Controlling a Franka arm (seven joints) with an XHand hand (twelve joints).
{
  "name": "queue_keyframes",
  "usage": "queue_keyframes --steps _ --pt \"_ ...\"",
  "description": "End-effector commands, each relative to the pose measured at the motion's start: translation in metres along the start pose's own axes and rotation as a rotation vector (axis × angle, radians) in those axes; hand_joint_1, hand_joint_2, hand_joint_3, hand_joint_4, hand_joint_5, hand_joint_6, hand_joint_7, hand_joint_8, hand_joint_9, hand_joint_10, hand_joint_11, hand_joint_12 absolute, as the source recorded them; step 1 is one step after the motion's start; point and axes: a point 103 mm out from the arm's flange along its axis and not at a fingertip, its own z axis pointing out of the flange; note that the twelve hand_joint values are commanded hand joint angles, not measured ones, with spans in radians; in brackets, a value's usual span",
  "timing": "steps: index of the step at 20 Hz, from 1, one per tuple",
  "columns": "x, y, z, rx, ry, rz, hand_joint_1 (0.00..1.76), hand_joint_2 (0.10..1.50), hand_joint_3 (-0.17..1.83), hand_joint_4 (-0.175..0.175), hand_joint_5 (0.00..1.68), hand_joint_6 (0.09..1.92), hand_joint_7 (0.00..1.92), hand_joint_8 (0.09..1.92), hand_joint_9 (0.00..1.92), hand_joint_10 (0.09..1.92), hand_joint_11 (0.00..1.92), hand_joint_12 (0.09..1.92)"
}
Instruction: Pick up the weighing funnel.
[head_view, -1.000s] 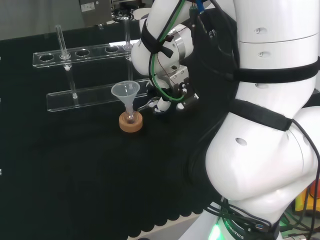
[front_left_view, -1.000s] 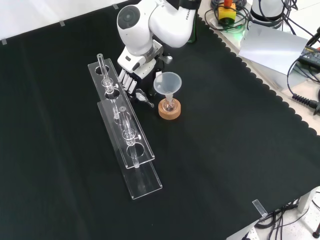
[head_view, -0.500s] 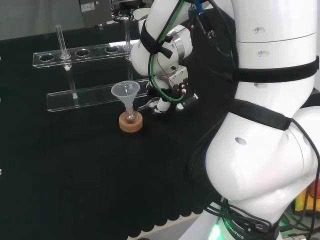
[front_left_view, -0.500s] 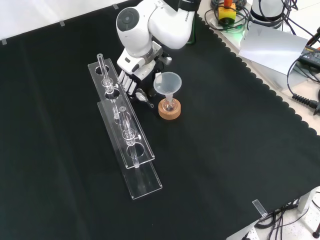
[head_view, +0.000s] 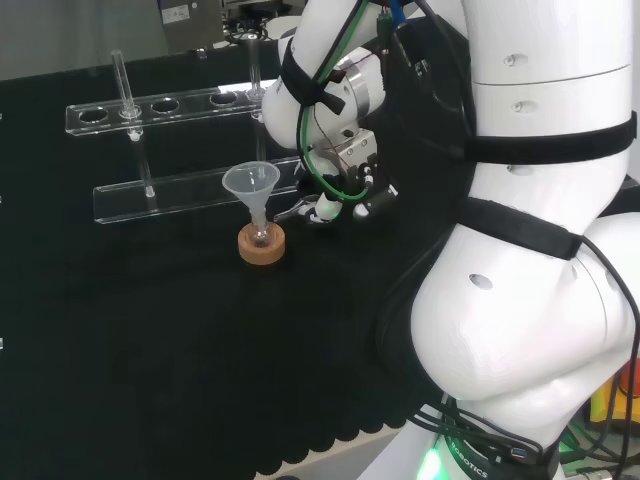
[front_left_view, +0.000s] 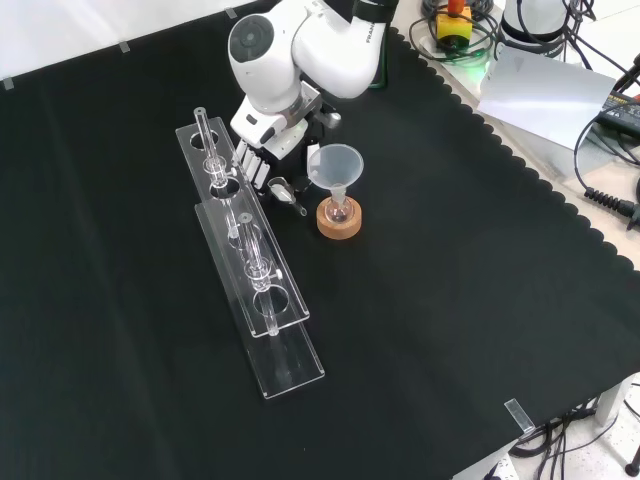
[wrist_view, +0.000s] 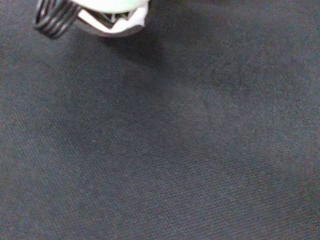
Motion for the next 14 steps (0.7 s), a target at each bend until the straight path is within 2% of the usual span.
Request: queue_keyframes --steps 1,14 --pt "-0.0027 -0.0006 0.0013 0.008 -0.008 0.000 0.94 0.68 0.62 0.005 0.69 0.77 0.60 0.68 0.76 0.53 0.54 1.26" --pt "-0.0003 -0.0002 0.0021 0.014 0.001 -0.013 0.95 0.69 0.62 0.004 0.68 0.77 0.59 0.68 0.76 0.52 0.54 1.26"
